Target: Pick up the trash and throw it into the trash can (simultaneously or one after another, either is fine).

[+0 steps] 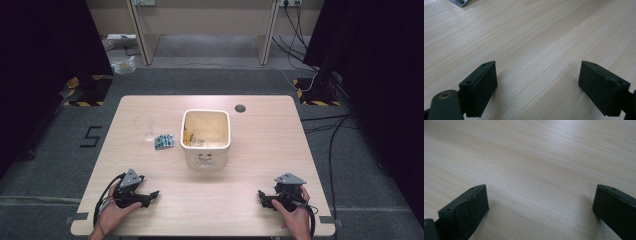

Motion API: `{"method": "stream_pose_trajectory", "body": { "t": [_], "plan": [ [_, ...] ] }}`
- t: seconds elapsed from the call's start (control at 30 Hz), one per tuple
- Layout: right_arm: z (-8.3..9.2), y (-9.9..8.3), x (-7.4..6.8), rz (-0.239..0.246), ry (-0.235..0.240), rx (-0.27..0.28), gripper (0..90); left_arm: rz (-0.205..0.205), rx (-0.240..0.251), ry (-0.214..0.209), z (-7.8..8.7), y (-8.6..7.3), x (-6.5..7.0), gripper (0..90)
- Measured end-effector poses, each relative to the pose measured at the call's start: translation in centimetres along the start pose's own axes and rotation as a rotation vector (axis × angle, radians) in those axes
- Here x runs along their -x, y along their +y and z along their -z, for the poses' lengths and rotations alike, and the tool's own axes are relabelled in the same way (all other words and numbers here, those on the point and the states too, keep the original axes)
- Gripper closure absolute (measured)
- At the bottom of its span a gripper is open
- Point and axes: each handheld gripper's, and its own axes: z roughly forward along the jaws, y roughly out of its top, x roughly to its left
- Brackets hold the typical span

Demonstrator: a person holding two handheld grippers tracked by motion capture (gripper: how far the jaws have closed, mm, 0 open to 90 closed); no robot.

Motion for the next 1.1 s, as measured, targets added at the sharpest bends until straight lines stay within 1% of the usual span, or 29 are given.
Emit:
{"method": "stream_pose_trajectory", "body": {
  "t": [0.3, 0.37, 0.43, 0.47, 0.5, 0.57, 0.6, 0.63, 0.7, 0.73, 0.77, 0.83, 0.87, 0.9, 0.97, 1.03, 1.07, 1.1],
  "plan": [
    [0.0, 0.0, -0.1, 0.003, 0.001, -0.001, 0.3, 0.010, 0.005, -0.006, -0.1, 0.1, -0.2, 15.2],
    [0.0, 0.0, -0.1, 0.004, 0.000, -0.001, 0.2, 0.018, 0.017, -0.009, -0.1, 0.2, -0.4, 17.6],
    [0.0, 0.0, -0.1, 0.004, 0.000, -0.001, 0.3, 0.038, 0.027, -0.019, -0.2, 0.3, -0.7, 19.1],
    [0.0, 0.0, -0.1, 0.003, 0.001, -0.001, 0.3, 0.041, 0.036, -0.004, -0.1, 0.5, -1.1, 19.3],
    [0.0, 0.0, -0.1, 0.003, 0.001, -0.001, 0.3, 0.041, 0.036, -0.004, -0.1, 0.5, -1.1, 19.3],
    [0.0, 0.0, -0.1, 0.003, 0.002, -0.001, 0.3, 0.039, 0.043, 0.010, 0.2, 0.8, -1.4, 19.3],
    [0.0, 0.0, -0.1, 0.005, 0.002, -0.001, 0.3, 0.044, 0.068, 0.014, 0.7, 1.5, -1.7, 19.3],
    [0.0, 0.0, -0.1, 0.005, 0.002, -0.001, 0.3, 0.044, 0.068, 0.014, 0.7, 1.5, -1.7, 19.3],
    [0.0, 0.0, -0.1, 0.006, 0.002, -0.001, 0.3, 0.039, 0.089, 0.021, 1.0, 2.2, -2.0, 19.3],
    [0.0, 0.0, -0.1, 0.006, 0.003, -0.001, 0.3, 0.033, 0.103, 0.037, 1.3, 3.0, -2.5, 19.6],
    [0.0, 0.0, -0.1, 0.006, 0.003, -0.001, 0.3, 0.033, 0.103, 0.037, 1.3, 3.0, -2.5, 19.8],
    [0.0, 0.0, -0.1, 0.006, 0.003, -0.001, 0.3, 0.035, 0.114, 0.049, 1.4, 3.6, -3.1, 19.9],
    [0.0, 0.0, -0.1, 0.007, 0.003, -0.001, 0.3, 0.040, 0.119, 0.049, 1.5, 4.1, -3.7, 20.2],
    [0.0, 0.0, -0.1, 0.007, 0.003, -0.001, 0.3, 0.040, 0.119, 0.049, 1.5, 4.1, -3.7, 20.2],
    [0.0, 0.0, -0.1, 0.006, 0.002, -0.001, 0.3, 0.048, 0.120, 0.037, 1.6, 4.5, -4.3, 20.2],
    [0.0, 0.0, -0.1, 0.007, 0.004, -0.001, 0.3, 0.054, 0.130, 0.042, 1.6, 4.9, -4.8, 20.5],
    [0.0, 0.0, -0.1, 0.007, 0.003, -0.001, 0.3, 0.057, 0.141, 0.045, 1.6, 5.0, -5.0, 20.6],
    [0.0, 0.0, -0.1, 0.007, 0.003, -0.001, 0.3, 0.056, 0.156, 0.039, 1.6, 5.2, -5.1, 20.6]
  ]
}}
